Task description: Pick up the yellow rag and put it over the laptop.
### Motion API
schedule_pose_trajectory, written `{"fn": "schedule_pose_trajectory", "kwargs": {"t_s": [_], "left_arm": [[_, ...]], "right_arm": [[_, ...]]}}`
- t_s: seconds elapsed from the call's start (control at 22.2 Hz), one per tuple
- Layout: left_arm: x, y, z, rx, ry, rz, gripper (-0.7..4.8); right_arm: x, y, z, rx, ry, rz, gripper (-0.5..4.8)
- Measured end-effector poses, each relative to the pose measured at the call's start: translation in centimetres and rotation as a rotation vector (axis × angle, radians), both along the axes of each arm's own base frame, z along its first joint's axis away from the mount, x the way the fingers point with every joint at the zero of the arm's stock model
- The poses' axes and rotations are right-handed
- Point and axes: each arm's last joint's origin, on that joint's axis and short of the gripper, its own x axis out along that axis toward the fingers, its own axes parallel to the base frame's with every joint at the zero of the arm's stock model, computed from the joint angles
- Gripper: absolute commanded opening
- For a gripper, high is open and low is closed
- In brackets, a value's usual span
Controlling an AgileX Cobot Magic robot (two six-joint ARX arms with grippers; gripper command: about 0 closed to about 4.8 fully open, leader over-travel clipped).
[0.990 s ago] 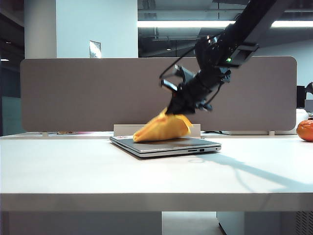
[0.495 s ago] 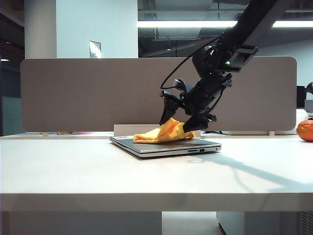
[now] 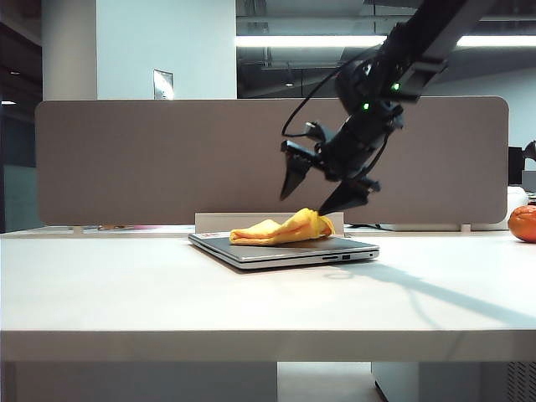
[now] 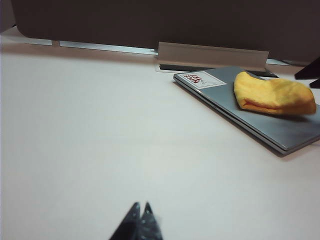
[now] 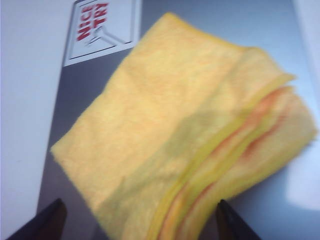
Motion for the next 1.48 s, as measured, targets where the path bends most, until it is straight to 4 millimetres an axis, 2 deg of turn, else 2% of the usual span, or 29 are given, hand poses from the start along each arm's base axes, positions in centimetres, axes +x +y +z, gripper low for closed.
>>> {"fn": "schedule_pose_trajectory", "kwargs": {"t_s": [0.13, 0.18, 0.22, 0.31, 0.36, 0.4, 0.67, 0.76, 1.08, 1.21, 1.48], "left_arm": [[0.0, 0.0, 0.0, 0.0, 0.0, 0.0, -0.06], [0.0, 0.0, 0.0, 0.0, 0.0, 0.0, -0.06], [0.0, 0.0, 0.0, 0.0, 0.0, 0.0, -0.06], [0.0, 0.0, 0.0, 0.0, 0.0, 0.0, -0.06], [0.0, 0.0, 0.0, 0.0, 0.0, 0.0, -0.06], [0.0, 0.0, 0.0, 0.0, 0.0, 0.0, -0.06], [0.0, 0.0, 0.0, 0.0, 0.0, 0.0, -0.06], [0.0, 0.0, 0.0, 0.0, 0.0, 0.0, -0.06], [0.0, 0.0, 0.0, 0.0, 0.0, 0.0, -0.06], [0.0, 0.0, 0.0, 0.0, 0.0, 0.0, -0.06], [0.0, 0.0, 0.0, 0.0, 0.0, 0.0, -0.06]], "right_arm": [[0.0, -1.7, 1.8, -0.036, -0.048, -0.059, 4.08], [0.0, -2.1, 2.2, -0.037, -0.054, -0.067, 3.62], [0.1, -3.2, 2.6, -0.041, -0.049, -0.089, 2.94], [-0.1, -4.3, 2.9, -0.05, -0.022, -0.111, 0.98], [-0.2, -4.9, 3.1, -0.056, -0.002, -0.121, 0.35], [-0.4, -5.3, 3.3, -0.062, 0.011, -0.126, 0.0], [-1.2, -8.6, 3.7, -0.132, 0.086, -0.116, -0.06], [-1.4, -9.7, 3.9, -0.102, 0.109, -0.09, -0.06], [-3.4, -10.9, 9.3, -0.071, -0.023, -0.051, -0.06], [-4.5, -13.3, 11.3, -0.056, -0.055, -0.105, -0.06], [-7.5, -15.1, 12.1, -0.055, -0.039, -0.144, -0.06]]}}
